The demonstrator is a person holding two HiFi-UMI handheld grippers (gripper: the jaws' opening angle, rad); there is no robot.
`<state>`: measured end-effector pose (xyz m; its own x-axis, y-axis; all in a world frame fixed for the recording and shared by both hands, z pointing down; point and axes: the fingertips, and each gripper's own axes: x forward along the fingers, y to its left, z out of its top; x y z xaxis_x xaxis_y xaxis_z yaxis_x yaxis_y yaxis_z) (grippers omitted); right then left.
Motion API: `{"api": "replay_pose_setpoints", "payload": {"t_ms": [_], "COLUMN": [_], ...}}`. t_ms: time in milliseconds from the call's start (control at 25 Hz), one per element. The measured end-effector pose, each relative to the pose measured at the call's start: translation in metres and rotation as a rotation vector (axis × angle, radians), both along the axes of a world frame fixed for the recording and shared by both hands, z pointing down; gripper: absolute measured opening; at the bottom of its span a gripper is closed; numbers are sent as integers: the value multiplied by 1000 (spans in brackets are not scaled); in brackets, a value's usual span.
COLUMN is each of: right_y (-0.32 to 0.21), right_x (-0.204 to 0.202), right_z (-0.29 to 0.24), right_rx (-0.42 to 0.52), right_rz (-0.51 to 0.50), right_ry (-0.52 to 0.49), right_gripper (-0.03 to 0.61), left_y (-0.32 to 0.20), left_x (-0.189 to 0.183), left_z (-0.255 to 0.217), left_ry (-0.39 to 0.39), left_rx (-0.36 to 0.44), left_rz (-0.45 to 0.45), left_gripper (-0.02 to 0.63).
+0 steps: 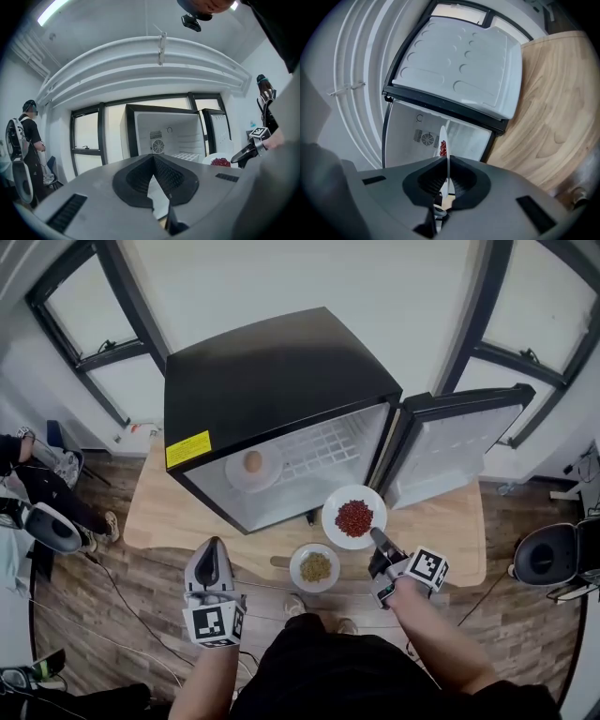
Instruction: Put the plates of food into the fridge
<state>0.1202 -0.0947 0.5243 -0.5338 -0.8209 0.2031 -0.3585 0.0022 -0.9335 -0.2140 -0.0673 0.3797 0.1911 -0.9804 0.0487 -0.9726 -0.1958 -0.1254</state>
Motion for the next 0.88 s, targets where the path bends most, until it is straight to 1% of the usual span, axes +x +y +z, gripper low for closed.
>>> {"api": "replay_pose_setpoints", "payload": {"t_ms": [160, 320, 480, 600, 800, 880], "right_y": [-25, -54, -82, -102, -131, -142], "right_x": [-6, -23, -35, -42, -47, -51], "right_z": [-10, -29, -41, -43, -47, -52], "right_rx": [3, 49, 70, 69, 46, 53], "right_rz": [13, 1, 7, 20, 46, 48], "right_ry": [20, -3, -12, -16, 29, 57], "right_gripper": [31, 31, 31, 31, 31, 32], "left_y": [-10, -22, -34, -42, -50, -54], "left_x": [-5, -16, -28, -42, -59, -65], "left_z": [4, 1, -6, -5, -1, 1], "left_ry": [9, 46, 37, 34, 39, 38], "left_rx": [2, 9, 35, 38, 21, 14], "left_rz": [13, 3, 7, -14, -28, -32], "left_gripper": [5, 5, 5, 5, 5, 5]}}
